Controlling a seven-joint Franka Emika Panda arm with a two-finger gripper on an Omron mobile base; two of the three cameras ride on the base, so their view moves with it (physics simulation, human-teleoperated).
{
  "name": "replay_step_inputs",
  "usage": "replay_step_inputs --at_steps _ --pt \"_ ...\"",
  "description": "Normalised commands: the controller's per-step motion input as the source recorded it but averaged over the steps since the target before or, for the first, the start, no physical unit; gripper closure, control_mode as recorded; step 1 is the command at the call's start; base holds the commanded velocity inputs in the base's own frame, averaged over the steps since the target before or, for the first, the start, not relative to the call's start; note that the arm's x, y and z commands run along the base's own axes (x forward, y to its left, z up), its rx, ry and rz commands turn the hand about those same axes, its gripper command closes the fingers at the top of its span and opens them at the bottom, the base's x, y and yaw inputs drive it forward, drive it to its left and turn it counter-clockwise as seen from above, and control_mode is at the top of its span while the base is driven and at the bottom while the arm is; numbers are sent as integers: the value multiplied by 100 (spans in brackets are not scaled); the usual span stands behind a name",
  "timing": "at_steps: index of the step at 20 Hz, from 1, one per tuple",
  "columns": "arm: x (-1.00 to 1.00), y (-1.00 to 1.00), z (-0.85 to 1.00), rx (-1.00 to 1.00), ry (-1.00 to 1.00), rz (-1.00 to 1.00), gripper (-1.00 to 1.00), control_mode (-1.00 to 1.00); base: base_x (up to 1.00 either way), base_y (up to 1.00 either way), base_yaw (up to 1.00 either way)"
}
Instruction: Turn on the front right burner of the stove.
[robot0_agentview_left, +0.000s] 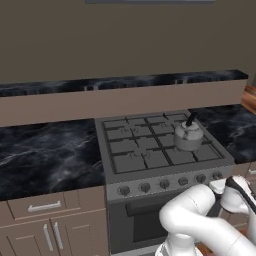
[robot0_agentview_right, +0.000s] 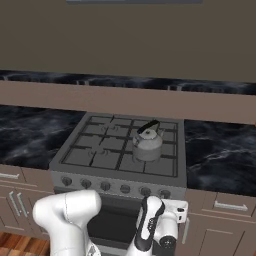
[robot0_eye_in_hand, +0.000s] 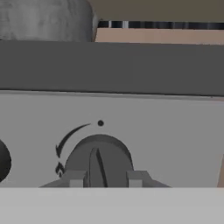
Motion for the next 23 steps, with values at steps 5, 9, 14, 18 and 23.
replay_step_inputs --at_steps 5,9,14,18,23 --pt "1 -1 -17 -51 16 -1 100 -100 0 0 0" --pt "0 -6 -22 -52 15 -1 100 -100 0 0 0" --pt "18 -3 -20 -52 13 1 100 -100 0 0 0" --pt "6 -15 -18 -47 9 8 100 -100 0 0 0" --pt "0 -8 -7 -22 3 15 100 -100 0 0 0"
